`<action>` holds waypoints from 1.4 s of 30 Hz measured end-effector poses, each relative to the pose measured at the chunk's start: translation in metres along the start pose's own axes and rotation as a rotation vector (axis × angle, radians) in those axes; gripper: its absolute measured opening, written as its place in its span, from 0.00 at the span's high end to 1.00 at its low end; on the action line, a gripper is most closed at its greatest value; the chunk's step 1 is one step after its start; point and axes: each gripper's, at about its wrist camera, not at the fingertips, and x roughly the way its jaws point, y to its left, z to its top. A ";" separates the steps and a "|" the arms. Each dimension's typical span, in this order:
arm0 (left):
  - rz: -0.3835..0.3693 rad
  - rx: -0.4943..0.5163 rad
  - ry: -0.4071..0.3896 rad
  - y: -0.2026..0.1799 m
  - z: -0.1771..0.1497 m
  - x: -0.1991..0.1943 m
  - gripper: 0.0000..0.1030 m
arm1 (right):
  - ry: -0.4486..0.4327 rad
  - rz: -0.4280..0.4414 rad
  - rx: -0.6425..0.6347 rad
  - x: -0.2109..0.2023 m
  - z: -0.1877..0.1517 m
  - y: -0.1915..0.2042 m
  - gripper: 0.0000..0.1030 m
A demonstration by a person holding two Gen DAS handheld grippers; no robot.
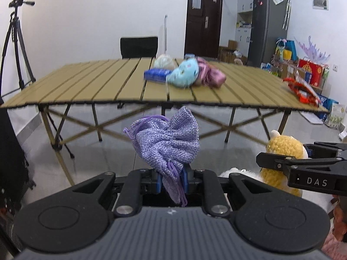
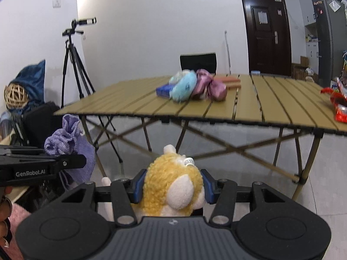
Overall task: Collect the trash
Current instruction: 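Carry the purple bag and yellow plush down toward the black bin with both grippers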
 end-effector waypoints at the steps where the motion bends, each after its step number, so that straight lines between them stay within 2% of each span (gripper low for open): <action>1: 0.002 0.000 0.010 0.001 -0.005 0.001 0.83 | 0.013 0.000 -0.002 0.002 -0.004 0.002 0.51; 14: 0.007 -0.018 0.160 0.020 -0.059 0.031 0.83 | 0.212 -0.022 -0.049 0.033 -0.055 0.015 0.51; 20: 0.024 -0.050 0.277 0.036 -0.084 0.059 0.83 | 0.316 -0.040 -0.045 0.055 -0.075 0.012 0.51; 23: 0.026 -0.071 0.322 0.041 -0.088 0.071 0.83 | 0.361 -0.037 0.001 0.064 -0.083 0.005 0.51; 29: 0.041 -0.089 0.384 0.048 -0.090 0.090 0.83 | 0.399 -0.053 0.012 0.080 -0.085 0.002 0.51; 37: 0.078 -0.116 0.420 0.053 -0.090 0.098 0.83 | 0.440 -0.069 0.045 0.093 -0.090 -0.008 0.51; 42: 0.092 -0.140 0.417 0.054 -0.085 0.099 0.83 | 0.440 -0.086 0.056 0.095 -0.090 -0.015 0.51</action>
